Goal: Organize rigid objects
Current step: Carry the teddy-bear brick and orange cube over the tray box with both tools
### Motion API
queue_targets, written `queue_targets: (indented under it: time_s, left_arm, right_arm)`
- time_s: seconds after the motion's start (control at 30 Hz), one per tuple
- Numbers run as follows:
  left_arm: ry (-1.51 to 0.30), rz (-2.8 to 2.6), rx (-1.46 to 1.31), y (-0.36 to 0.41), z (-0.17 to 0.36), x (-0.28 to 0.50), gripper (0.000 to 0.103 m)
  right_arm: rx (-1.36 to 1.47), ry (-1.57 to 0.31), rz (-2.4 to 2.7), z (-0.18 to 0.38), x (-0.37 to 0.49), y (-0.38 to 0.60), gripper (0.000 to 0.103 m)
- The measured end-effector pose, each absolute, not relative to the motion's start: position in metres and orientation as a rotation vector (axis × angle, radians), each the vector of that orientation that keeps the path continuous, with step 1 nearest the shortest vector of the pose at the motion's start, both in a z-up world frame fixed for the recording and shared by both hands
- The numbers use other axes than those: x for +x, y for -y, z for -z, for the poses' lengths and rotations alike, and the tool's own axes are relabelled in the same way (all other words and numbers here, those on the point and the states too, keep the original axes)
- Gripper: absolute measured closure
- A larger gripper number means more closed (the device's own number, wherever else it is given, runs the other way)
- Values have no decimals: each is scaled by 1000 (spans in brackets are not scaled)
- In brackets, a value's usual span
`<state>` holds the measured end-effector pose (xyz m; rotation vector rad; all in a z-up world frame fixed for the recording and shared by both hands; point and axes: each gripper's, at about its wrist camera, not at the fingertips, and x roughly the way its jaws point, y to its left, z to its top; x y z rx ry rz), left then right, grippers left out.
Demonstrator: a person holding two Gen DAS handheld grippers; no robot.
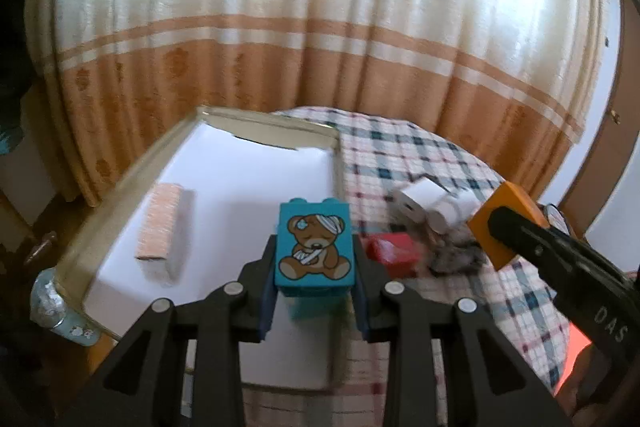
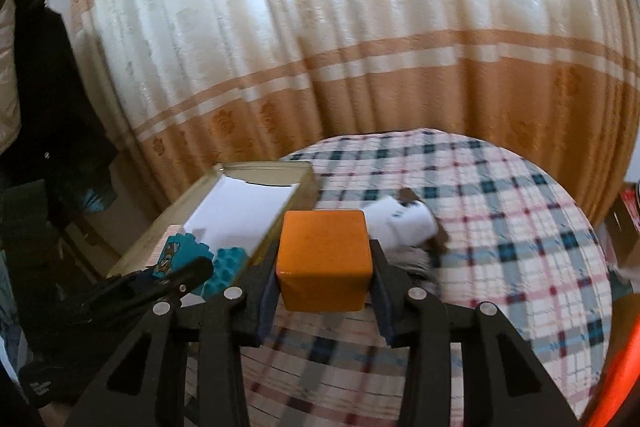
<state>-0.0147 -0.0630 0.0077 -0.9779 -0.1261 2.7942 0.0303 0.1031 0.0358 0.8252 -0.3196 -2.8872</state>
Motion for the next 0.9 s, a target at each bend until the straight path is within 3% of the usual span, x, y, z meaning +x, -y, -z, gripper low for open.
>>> queue_targets:
  time_s: [0.37, 0.9]
  left_arm:
    - [176, -2917, -1045, 108, -6, -42, 72]
    - [114, -2984, -1183, 120, 6, -75, 72]
  right_arm:
    - [813, 210, 2830, -43, -23, -45, 60]
    - [938, 135, 2799, -17, -83, -9, 60]
